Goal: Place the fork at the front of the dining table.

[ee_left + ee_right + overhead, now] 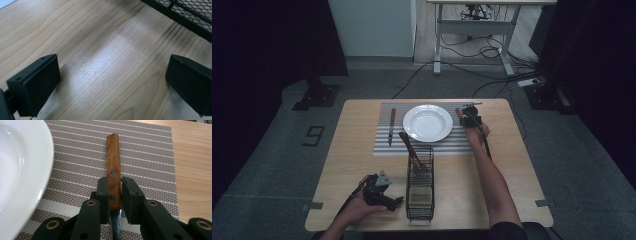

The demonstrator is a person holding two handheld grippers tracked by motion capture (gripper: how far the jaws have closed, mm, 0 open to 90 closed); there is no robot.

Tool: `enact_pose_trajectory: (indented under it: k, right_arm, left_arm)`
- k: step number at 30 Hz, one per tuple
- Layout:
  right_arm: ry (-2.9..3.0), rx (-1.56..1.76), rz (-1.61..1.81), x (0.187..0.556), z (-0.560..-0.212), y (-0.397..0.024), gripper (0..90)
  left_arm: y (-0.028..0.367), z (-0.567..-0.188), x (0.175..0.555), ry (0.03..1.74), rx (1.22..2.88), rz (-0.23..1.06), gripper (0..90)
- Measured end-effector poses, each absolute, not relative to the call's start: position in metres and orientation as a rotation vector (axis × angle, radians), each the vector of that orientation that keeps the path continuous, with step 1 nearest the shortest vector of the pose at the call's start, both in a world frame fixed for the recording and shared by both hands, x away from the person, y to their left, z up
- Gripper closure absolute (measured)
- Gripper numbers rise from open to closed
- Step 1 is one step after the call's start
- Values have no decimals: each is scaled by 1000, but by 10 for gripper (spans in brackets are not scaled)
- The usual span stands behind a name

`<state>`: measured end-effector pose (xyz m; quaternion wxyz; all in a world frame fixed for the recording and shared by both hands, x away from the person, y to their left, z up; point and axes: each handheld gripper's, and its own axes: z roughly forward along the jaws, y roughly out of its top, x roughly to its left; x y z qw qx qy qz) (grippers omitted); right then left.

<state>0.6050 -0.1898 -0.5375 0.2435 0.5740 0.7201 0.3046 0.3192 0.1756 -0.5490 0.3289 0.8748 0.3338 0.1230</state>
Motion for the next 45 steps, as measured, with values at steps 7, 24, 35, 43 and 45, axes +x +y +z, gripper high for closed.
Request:
enact_pose_trajectory:
  k: [7,24,35,43,45]
  right_arm:
    - [1969,1558,854,603,-532,-193,767]
    - [1963,1540,780,607,-541,-192,769]
    - [1939,1614,875,605,-536,-200,685]
    - [2007,1595,927,581,-524,-221,597]
    - [2024,1572,907,573,-527,-224,583]
  left_arm:
    - [176,-549,319,874,2289,322,0]
    - [176,-549,319,875,2289,323,0]
    - [176,-549,319,874,2289,321,0]
    - [176,-549,319,873,2289,321,0]
    - [176,-549,319,872,2289,321,0]
